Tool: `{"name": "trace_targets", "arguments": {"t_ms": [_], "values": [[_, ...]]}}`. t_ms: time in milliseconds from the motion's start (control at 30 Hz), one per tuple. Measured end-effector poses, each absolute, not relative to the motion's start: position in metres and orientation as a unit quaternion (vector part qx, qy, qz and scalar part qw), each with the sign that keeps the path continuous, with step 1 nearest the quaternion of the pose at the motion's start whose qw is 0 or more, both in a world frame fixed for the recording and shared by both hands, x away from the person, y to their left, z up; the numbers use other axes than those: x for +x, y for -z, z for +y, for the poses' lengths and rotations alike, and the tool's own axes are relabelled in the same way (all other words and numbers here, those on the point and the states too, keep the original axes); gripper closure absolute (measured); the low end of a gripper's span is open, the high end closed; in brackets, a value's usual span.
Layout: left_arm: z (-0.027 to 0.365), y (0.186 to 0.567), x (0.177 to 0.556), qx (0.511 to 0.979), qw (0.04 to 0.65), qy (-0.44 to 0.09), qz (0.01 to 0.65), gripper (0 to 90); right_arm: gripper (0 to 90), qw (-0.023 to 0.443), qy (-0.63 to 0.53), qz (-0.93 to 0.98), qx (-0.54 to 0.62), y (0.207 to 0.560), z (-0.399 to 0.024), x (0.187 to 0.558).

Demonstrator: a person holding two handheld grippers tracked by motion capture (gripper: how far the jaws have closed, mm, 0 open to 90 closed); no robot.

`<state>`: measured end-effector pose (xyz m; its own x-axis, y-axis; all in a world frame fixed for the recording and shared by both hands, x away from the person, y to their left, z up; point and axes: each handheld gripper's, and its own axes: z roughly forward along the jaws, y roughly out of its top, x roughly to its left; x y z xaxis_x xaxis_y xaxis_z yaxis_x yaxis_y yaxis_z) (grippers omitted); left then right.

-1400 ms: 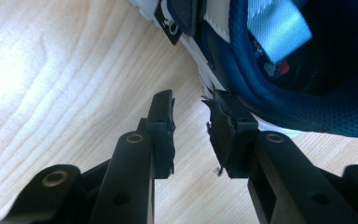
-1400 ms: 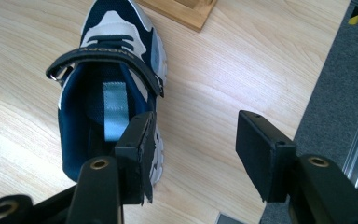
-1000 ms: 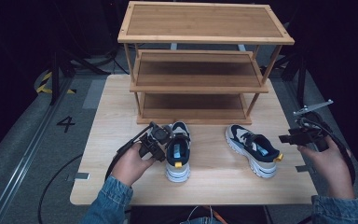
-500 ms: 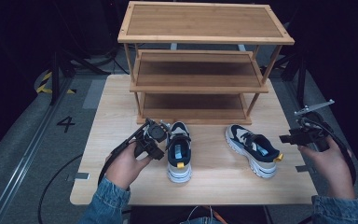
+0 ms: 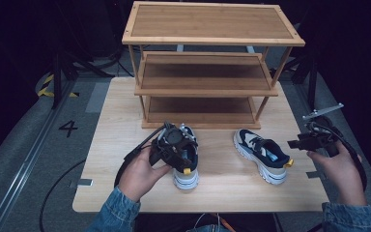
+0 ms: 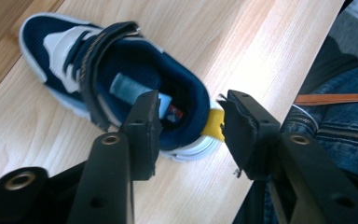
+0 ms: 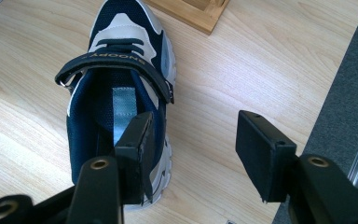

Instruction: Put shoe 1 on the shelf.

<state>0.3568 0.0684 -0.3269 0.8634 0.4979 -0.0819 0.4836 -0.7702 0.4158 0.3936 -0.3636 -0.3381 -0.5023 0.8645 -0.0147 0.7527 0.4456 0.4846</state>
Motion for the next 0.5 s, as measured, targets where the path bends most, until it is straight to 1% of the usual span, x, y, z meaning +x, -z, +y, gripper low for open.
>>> {"name": "trace_targets", "arguments": {"t_ms": [100, 133, 167, 200, 300, 500], "values": [[0.058, 0.334, 0.36, 0.946, 0.207, -0.003, 0.251, 53.3, 47.2, 0.129, -0.21, 0.841, 0.482, 0.339, -0.363, 0.394], [0.057, 0.338, 0.366, 0.942, 0.214, 0.034, 0.256, 53.5, 47.2, 0.129, -0.211, 0.841, 0.482, 0.34, -0.362, 0.394], [0.057, 0.338, 0.366, 0.942, 0.214, 0.034, 0.256, 53.5, 47.2, 0.129, -0.212, 0.841, 0.481, 0.34, -0.362, 0.394], [0.057, 0.342, 0.369, 0.938, 0.219, 0.051, 0.263, 53.5, 47.2, 0.129, -0.212, 0.841, 0.481, 0.34, -0.362, 0.394], [0.054, 0.351, 0.373, 0.939, 0.197, 0.054, 0.276, 53.4, 47.1, 0.122, -0.217, 0.845, 0.474, 0.341, -0.36, 0.394], [0.04, 0.372, 0.376, 0.947, 0.153, 0.073, 0.272, 53.4, 47.1, 0.117, -0.213, 0.846, 0.474, 0.344, -0.358, 0.395]]}}
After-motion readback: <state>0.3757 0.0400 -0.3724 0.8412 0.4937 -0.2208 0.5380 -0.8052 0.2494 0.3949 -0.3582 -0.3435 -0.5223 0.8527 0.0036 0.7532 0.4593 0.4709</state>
